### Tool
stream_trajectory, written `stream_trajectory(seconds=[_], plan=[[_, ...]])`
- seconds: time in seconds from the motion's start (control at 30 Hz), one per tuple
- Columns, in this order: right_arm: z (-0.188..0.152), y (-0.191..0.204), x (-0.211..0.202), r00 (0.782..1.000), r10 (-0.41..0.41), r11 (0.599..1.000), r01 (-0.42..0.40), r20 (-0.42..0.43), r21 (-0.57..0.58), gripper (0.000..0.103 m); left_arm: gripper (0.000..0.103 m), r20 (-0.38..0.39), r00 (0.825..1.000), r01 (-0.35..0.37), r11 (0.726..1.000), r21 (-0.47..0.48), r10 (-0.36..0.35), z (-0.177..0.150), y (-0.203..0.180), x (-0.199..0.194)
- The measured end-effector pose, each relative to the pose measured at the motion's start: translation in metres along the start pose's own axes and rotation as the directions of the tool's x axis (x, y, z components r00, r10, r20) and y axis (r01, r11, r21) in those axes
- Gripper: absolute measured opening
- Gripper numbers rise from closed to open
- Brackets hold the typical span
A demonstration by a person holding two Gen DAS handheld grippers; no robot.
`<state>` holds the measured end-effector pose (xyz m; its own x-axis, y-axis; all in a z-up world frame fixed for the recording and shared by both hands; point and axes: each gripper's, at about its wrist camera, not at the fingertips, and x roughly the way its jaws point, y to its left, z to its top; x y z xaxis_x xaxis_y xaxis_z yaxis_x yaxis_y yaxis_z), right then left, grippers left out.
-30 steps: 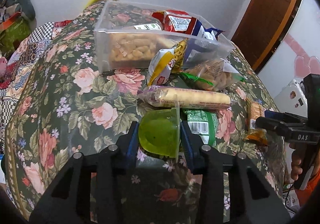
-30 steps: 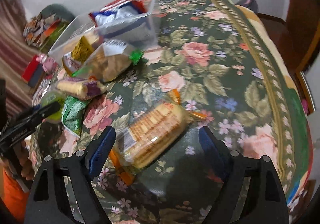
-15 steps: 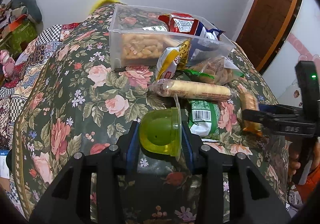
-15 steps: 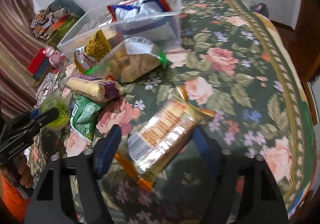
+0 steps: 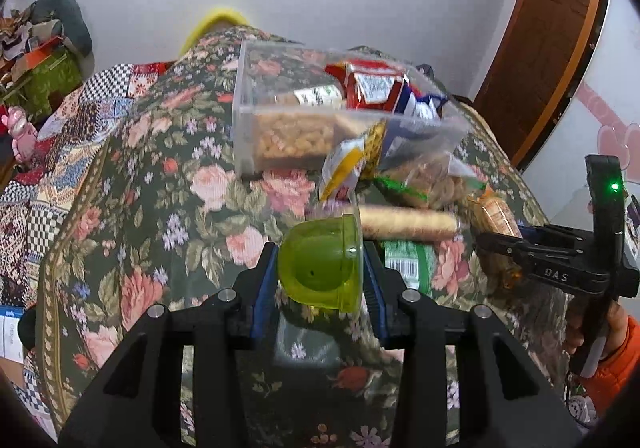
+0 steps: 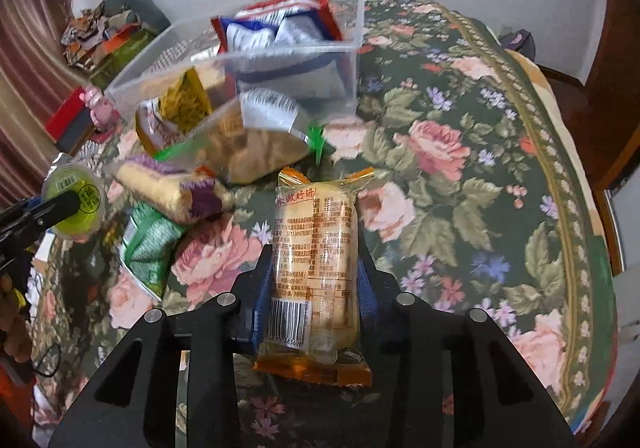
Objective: Organize snacks
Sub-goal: 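Lower the green jelly cup and wafer pack into the clear box and release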
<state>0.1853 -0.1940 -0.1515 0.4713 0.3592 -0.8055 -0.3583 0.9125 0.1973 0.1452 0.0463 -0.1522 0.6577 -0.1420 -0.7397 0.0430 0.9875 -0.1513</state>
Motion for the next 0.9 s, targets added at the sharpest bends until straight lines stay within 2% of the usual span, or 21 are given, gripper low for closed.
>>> stream_trajectory(seconds=[0.2, 0.5, 0.7, 0.9], plan=[[0.026, 0.003, -0.023, 0.996, 0.018, 1.000, -0.017, 0.088, -0.010, 0.035, 0.040, 0.060, 0.998, 0.010, 1.000, 0.000, -0.010, 0.028, -0.002, -0.009], [0.075, 0.022, -0.043, 0.977, 0.065, 0.997, -0.057, 0.204, -0.044, 0.035, 0.040, 0.126, 0.992, 0.001, 1.000, 0.003, -0.002, 0.069, -0.004, -0.012], [0.106, 0.043, -0.035, 0.967, 0.100, 0.994, -0.085, 0.235, -0.073, 0.035, 0.040, 0.144, 0.989, -0.018, 1.000, -0.018, 0.021, 0.091, 0.003, 0.000], [0.134, 0.067, -0.012, 0.966, 0.134, 0.988, -0.115, 0.221, -0.098, 0.035, 0.040, 0.142, 0.989, -0.039, 0.999, -0.032, 0.043, 0.110, 0.010, 0.017]])
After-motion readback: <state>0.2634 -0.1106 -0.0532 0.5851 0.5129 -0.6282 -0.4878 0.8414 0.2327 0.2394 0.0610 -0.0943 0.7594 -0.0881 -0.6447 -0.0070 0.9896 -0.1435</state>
